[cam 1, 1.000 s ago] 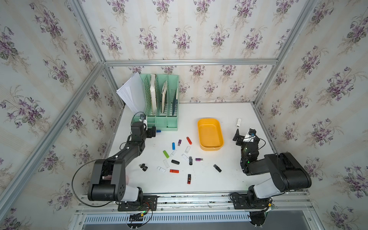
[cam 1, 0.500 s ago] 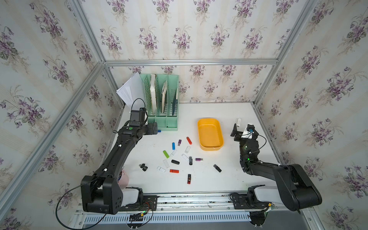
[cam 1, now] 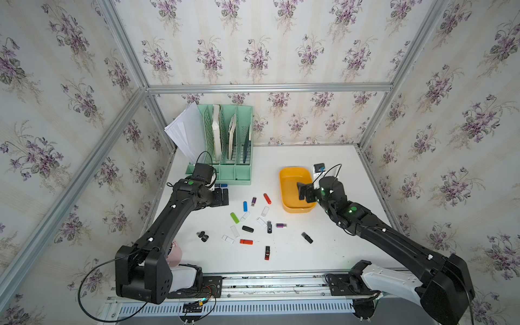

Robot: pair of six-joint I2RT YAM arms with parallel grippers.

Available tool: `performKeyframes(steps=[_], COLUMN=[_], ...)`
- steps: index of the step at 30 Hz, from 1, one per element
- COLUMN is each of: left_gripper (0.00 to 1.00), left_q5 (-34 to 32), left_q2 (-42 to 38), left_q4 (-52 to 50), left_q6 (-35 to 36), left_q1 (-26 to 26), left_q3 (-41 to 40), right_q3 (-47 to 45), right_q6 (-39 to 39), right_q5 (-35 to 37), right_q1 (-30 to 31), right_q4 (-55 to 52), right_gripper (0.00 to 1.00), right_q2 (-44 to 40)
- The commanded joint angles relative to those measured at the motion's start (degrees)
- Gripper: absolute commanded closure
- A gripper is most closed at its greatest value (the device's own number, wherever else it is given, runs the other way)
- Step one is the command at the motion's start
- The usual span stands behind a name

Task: Put the usb flash drive into the storage box
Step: Pick up the USB flash from the center of the board.

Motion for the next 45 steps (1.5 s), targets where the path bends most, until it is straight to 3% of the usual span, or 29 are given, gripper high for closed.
performKeyframes(steps=[1,9,19,38,45], left_gripper=[0.01,0.01,0.01,0.01,0.01], left_q5=[2.54,3.44,4.6,5.43,5.31], left_q2=[1.37,3.86,7.2,9.8,10.48], left_q4=[-2.32,-1.99,-0.98,0.21,-0.28], left_q6=[-1.32,-1.96,-2.68,-2.72,-2.34], left_q1=[-0.59,-1.37,-2.57,-3.22,-3.24], left_q3=[0.03,0.36,0.09,-0.85,-0.24], right_q3=[-2.39,-8.6,-12.17,-15.13,-14.28], right_q6=[8.74,15.43,19.98,21.48,21.48], right_q5=[-3.03,-5.83,-6.42,-10.65,-10.91], right_q1=[3.04,8.01,8.81,9.95,10.24], right_q4=[-11.96,-13.86,-14.45,-13.22,-13.83], right_gripper=[0.11,0.21,0.26,0.31,0.41], right_q2=[-1.83,-1.53,2.45,7.01,9.04])
